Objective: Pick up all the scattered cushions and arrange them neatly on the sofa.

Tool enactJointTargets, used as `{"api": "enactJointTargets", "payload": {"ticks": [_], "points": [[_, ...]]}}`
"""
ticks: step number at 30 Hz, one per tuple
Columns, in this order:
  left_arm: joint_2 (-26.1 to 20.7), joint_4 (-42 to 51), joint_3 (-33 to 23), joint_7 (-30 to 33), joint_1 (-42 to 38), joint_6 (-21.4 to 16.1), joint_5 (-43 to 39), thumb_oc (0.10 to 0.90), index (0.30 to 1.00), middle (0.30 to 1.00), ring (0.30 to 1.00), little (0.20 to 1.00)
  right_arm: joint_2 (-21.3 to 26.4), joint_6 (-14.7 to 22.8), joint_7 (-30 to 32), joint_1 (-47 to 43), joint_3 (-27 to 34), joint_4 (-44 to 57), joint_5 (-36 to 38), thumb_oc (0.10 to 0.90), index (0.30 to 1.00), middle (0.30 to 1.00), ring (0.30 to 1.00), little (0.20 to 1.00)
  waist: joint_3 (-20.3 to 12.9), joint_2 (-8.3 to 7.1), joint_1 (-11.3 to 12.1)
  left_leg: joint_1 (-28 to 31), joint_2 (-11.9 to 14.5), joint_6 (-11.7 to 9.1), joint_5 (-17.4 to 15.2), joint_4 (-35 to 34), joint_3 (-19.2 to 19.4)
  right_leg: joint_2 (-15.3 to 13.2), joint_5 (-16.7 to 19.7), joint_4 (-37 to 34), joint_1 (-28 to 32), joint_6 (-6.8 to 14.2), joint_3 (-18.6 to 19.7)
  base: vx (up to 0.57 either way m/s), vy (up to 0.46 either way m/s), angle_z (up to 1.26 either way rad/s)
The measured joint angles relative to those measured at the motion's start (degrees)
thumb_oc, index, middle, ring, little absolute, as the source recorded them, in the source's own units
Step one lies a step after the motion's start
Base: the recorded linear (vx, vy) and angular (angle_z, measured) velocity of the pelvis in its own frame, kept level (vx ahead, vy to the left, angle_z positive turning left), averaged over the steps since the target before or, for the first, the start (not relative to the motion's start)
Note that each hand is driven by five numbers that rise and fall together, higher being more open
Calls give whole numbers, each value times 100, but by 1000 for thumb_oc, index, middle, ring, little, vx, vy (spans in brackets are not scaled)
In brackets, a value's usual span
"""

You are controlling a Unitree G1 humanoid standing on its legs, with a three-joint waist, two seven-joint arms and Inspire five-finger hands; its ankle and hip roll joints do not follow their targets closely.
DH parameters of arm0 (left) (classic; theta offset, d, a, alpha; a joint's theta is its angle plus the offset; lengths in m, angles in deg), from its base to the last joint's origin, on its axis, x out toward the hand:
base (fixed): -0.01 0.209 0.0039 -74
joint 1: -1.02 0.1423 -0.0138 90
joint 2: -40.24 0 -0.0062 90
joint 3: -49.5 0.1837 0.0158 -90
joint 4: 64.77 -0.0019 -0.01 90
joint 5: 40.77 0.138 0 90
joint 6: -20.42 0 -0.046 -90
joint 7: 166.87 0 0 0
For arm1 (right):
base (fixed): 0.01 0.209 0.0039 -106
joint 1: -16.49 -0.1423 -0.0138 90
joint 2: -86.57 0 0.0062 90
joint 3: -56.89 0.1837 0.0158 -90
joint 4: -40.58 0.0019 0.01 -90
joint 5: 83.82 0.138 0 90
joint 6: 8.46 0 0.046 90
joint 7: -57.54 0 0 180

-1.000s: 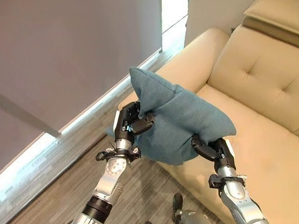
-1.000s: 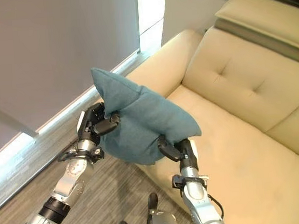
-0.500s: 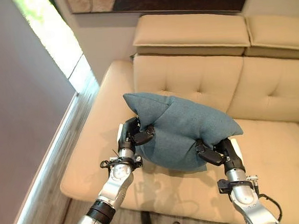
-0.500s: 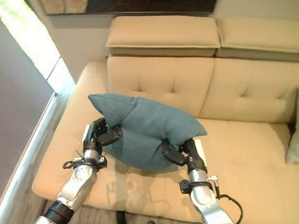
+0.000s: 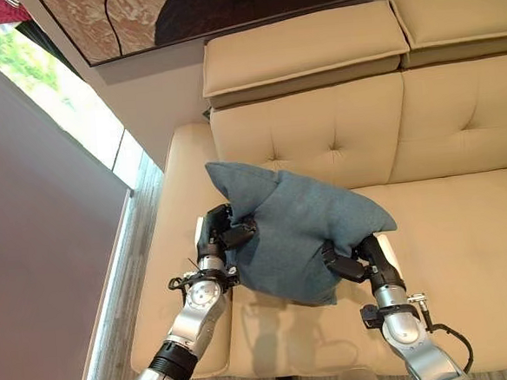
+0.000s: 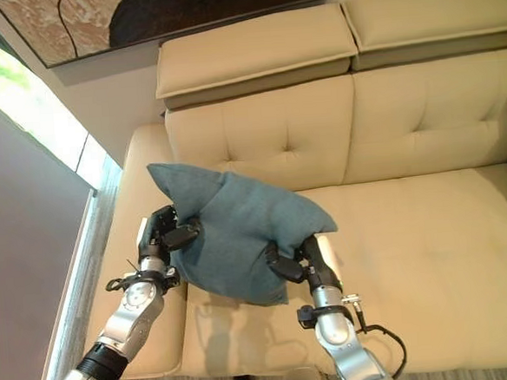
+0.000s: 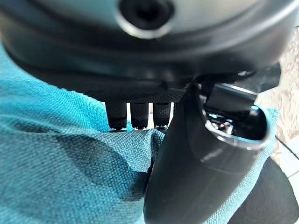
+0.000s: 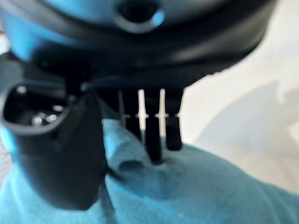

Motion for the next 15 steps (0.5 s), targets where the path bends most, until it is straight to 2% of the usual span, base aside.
{"api": "enactJointTargets", "payload": {"ticks": [1, 2, 3, 5, 6, 8, 9, 10, 11, 13, 14, 15], "points": [[54, 2, 7, 0, 19, 4, 0, 400, 300, 300, 300, 300, 46, -27, 8, 6, -21, -13, 2, 400, 300, 300, 300, 300, 3, 8, -9, -9, 94, -64, 70, 6, -26, 83, 9, 9, 27, -33, -58, 7, -557, 23], [45, 7, 25, 0, 15, 5, -1, 400, 300, 300, 300, 300, 41, -43, 17, 42, -16, -9, 4, 400, 300, 300, 300, 300, 13, -54, -111, -30, 139, -79, 66, 66, -130, 112, 30, -55, 121, -67, -187, -48, -415, 48], [125, 0, 34, -4, -13, 6, 1, 400, 300, 300, 300, 300, 91, -43, 27, 70, 72, -10, 10, 400, 300, 300, 300, 300, 17, -90, -142, -167, 231, -184, 74, 216, -212, 290, 1, -64, 182, -176, -323, -48, -412, 72], [102, -13, 115, -4, -150, 10, 4, 400, 300, 300, 300, 300, 1, -47, 106, 91, 141, 7, 14, 400, 300, 300, 300, 300, 59, -379, -243, -634, 205, -311, 26, 883, -289, 175, 12, -102, 187, -329, -597, -56, -209, 79], [159, -22, 117, -4, -137, 25, 0, 400, 300, 300, 300, 300, 57, -45, 154, 54, 185, 13, 10, 400, 300, 300, 300, 300, 97, -471, -211, -823, 409, -174, 4, 1221, -49, 285, 23, 4, 142, -428, -688, -26, -199, 57], [163, -27, 138, -4, -143, 131, -2, 400, 300, 300, 300, 300, 102, -45, 194, 42, 257, 42, -1, 400, 300, 300, 300, 300, 93, -485, -240, -901, 490, -223, -19, 1277, 123, 384, -121, 124, 75, -511, -763, 160, -60, 28], [126, -27, 155, -5, -121, 131, -8, 400, 300, 300, 300, 300, 112, -45, 246, 24, 305, 88, -29, 400, 300, 300, 300, 300, 89, -482, -192, -831, 436, -222, -25, 1122, 103, 434, -93, 106, 23, -512, -702, 235, 8, -14], [125, -40, 158, -4, -100, 131, -14, 400, 300, 300, 300, 300, 130, -45, 294, -51, 299, 80, -72, 400, 300, 300, 300, 300, 86, -477, -96, -758, 343, -215, -28, 1010, -212, 442, -13, 34, -20, -530, -554, 262, 85, -66], [132, -30, 150, -4, -96, 130, -22, 400, 300, 300, 300, 300, 181, -45, 327, -138, 307, 100, -187, 400, 300, 300, 300, 300, 58, -430, -31, -692, 367, -218, -20, 748, -337, 467, 163, -85, -106, -428, -375, 265, 143, -85], [129, -23, 148, -6, -78, 130, -35, 400, 300, 300, 300, 300, 206, -55, 306, -224, 299, 119, -271, 400, 300, 300, 300, 300, 10, -348, 26, -452, 395, -199, -39, 230, -413, 521, 347, -335, -132, -358, -184, 153, 118, -76], [121, -17, 98, -9, -87, 129, -47, 400, 300, 300, 300, 300, 209, -55, 286, -228, 289, 190, -362, 400, 300, 300, 300, 300, 9, -352, 26, -316, 400, -286, 69, -30, -273, 496, 450, -473, -136, -296, -31, 45, 91, -67], [121, -1, 70, -9, -98, 130, -61, 400, 300, 300, 300, 300, 192, -55, 291, -227, 282, 229, -417, 400, 300, 300, 300, 300, 5, -363, -20, -266, 317, -266, 95, -98, -131, 411, 553, -557, -136, -230, 67, 9, 78, -67]]}}
